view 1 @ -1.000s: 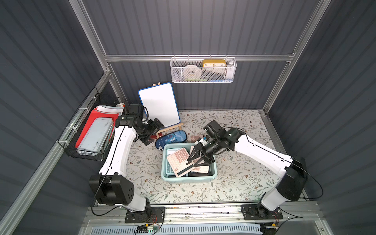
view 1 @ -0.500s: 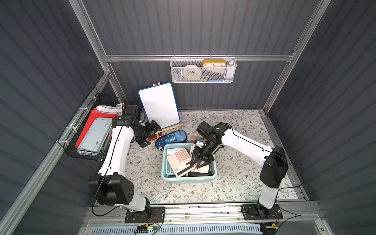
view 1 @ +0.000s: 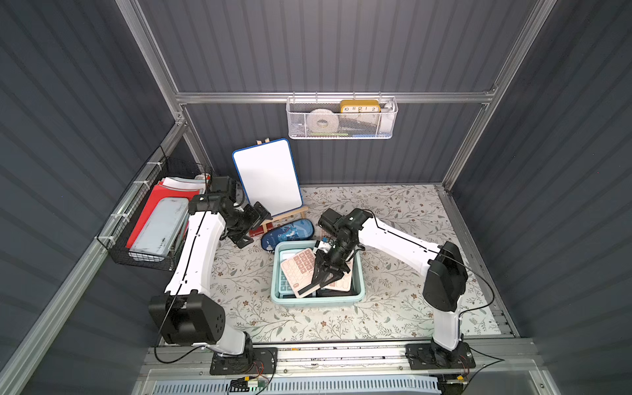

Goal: Put the calculator in the storage box
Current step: Place the calculator in the storage box.

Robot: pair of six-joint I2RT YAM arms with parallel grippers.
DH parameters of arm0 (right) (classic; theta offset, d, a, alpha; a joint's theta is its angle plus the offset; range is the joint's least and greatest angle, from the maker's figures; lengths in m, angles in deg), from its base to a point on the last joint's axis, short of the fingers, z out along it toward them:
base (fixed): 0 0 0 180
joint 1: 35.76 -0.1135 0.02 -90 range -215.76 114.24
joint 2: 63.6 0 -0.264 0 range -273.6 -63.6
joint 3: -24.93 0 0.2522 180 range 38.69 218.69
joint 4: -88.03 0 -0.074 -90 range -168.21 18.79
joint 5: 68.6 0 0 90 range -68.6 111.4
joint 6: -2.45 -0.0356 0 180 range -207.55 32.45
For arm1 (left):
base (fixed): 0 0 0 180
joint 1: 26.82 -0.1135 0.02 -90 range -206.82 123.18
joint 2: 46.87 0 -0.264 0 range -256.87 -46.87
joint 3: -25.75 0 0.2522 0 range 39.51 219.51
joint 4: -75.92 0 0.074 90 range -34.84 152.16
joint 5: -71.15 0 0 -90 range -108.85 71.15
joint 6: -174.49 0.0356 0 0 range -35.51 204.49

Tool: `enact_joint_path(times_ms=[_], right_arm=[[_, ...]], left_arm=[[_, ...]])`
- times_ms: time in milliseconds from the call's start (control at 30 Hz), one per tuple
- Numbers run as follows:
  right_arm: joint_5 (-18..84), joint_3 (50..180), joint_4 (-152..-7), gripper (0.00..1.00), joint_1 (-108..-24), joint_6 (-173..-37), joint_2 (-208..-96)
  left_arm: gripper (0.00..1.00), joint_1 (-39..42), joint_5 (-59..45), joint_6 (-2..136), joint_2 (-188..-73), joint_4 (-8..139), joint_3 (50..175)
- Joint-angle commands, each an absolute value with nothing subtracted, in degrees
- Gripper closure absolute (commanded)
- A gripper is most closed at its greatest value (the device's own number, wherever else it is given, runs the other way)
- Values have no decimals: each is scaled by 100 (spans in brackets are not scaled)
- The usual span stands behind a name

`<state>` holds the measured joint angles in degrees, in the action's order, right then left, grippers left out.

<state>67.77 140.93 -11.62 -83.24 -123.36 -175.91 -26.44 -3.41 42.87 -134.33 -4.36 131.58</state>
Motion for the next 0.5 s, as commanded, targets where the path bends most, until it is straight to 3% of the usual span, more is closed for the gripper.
enact_joint_path(times_ms=[0,233,467], right_arm=[[6493,14362,-742,65,-8288,-12095,-17476],[5123,14489,10,64,-8208,-11612,-17484],[5213,14517,-315,59,-8234,-11364,-17693]], left_arm=[[1,-2682,-228,4380,-13390,-599,13070],[1,-2741,-523,4509,-13353,-1310,13060],[1,-2845,-462,4512,-13148,-1345,12780]])
